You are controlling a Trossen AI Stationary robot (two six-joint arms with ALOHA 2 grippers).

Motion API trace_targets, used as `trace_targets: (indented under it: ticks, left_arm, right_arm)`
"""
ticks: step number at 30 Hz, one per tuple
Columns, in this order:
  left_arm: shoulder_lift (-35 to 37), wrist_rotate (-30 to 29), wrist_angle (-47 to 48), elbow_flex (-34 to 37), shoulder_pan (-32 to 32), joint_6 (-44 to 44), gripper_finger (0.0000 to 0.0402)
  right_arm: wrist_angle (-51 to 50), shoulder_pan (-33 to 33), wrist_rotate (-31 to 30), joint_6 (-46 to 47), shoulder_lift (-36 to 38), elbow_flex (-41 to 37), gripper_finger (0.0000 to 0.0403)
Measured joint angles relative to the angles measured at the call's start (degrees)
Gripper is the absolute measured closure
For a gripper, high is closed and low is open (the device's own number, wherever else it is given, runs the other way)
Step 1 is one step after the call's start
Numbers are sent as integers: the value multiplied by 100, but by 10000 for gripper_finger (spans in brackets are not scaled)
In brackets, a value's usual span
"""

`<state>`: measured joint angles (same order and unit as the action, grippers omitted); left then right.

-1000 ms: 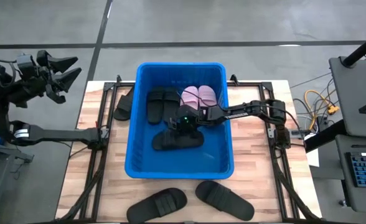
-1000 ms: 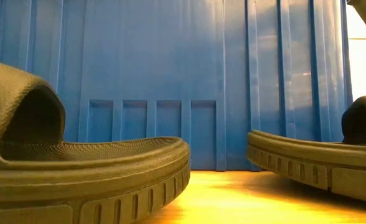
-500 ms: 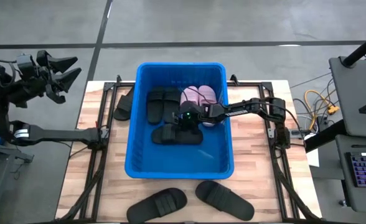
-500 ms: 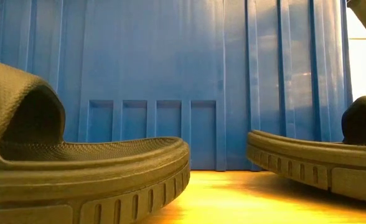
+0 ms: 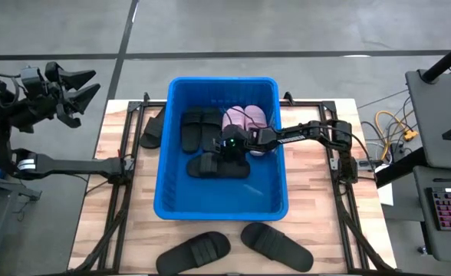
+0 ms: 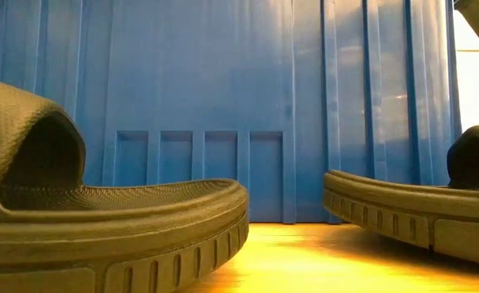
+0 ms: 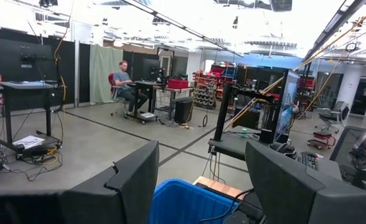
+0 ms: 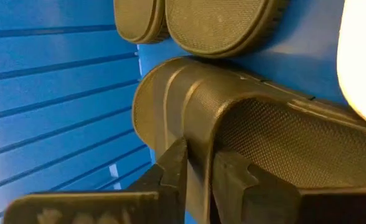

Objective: Pick and place slides into bin
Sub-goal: Put the black slide into the blue bin

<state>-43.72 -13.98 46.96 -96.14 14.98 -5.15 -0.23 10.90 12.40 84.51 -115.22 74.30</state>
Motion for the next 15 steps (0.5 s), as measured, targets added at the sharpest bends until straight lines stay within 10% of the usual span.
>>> trace_targets:
  ticks: [15]
  left_arm:
    - [0, 0, 0, 0, 0, 0, 176]
  right_arm:
    - [-92, 28, 409, -470, 128, 302, 224]
